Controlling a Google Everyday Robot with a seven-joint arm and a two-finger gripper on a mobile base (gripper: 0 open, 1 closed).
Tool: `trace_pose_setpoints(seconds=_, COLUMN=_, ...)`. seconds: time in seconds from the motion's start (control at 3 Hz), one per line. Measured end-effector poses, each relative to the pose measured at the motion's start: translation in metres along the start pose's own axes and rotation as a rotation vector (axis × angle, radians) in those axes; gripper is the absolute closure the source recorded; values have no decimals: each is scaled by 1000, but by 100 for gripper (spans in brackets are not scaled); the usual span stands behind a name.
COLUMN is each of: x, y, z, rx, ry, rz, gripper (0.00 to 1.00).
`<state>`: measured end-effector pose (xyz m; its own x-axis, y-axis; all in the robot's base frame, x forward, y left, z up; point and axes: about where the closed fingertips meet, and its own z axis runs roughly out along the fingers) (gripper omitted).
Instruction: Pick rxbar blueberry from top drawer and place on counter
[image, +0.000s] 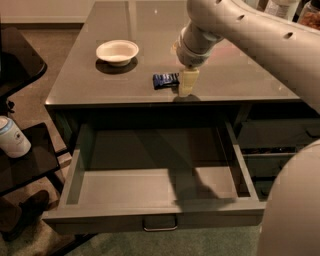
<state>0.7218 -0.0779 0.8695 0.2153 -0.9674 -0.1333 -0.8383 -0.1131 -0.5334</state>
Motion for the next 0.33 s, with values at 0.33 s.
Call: trace_pose_setpoints(seconds=0.33, x=0, y=0, z=0, rx=0, ry=0, rz=0, gripper=0)
